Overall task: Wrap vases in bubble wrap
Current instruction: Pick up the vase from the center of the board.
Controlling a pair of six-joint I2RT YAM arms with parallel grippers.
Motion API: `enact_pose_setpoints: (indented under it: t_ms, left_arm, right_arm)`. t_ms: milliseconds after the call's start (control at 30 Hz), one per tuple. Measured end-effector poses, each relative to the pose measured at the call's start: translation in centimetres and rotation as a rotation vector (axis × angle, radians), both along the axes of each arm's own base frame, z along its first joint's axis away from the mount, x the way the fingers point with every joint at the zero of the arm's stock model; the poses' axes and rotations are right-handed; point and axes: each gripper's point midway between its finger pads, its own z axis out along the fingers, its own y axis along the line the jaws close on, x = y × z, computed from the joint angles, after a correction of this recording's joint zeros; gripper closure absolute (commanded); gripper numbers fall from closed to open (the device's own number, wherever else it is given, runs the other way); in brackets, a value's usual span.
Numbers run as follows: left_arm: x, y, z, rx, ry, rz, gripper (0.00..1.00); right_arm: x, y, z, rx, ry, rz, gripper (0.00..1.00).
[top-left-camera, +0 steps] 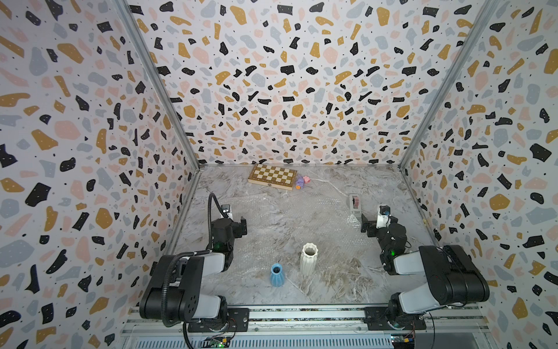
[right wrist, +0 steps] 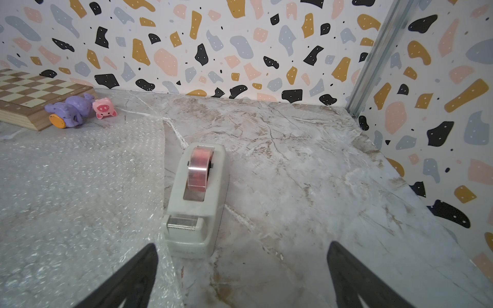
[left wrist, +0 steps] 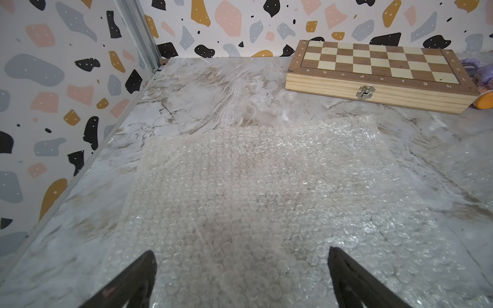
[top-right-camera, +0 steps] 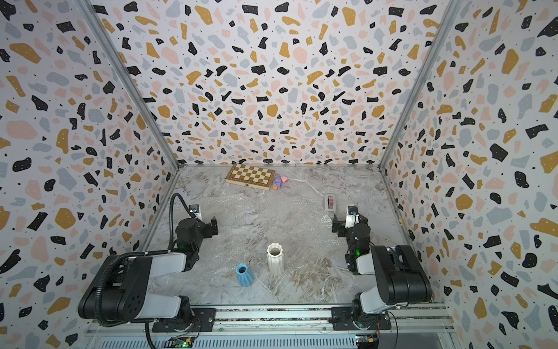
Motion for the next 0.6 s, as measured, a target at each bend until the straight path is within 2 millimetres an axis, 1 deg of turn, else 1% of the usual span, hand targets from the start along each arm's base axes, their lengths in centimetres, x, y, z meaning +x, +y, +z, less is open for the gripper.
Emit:
enact_pose_setpoints:
  t_ms: [233, 267, 300, 367, 433, 467, 533, 600]
  left_arm:
    - [-0.1, 0.0, 0.2, 0.0, 0.0, 0.0, 0.01]
    - [-0.3, 0.0, 0.3, 0.001, 0.006, 0.001, 0.01]
    - [-0.5, 0.0, 0.9, 0.0, 0.003, -0.001, 0.01]
    - [-0.9, 0.0, 3.0, -0.004, -0.034, -0.002, 0.01]
    - [-1.2, 0.1, 6.0, -0.026, -0.098, 0.006, 0.01]
    - [-1.5, 0.2, 8.0, -0.052, -0.138, 0.022, 0.01]
    - [-2.1, 0.4, 11.1, -0.116, -0.192, 0.055, 0.01]
    - [-3.0, 0.9, 14.0, -0.213, -0.237, 0.107, 0.01]
  right_arm:
    - [-0.1, 0.3, 0.2, -0.007, 0.001, 0.011, 0.01]
    - [-0.3, 0.5, 0.5, -0.01, -0.002, 0.018, 0.01]
    - [-0.4, 0.7, 1.1, -0.01, -0.007, 0.023, 0.01]
    - [-0.5, 0.8, 2.6, 0.003, -0.02, 0.024, 0.01]
    - [-0.2, 0.7, 4.9, 0.048, -0.045, 0.008, 0.01]
    - [0.0, 0.4, 6.4, 0.088, -0.057, -0.007, 0.01]
    - [0.3, -0.4, 8.9, 0.175, -0.059, -0.047, 0.01]
    - [0.6, -1.8, 11.2, 0.303, -0.034, -0.114, 0.01]
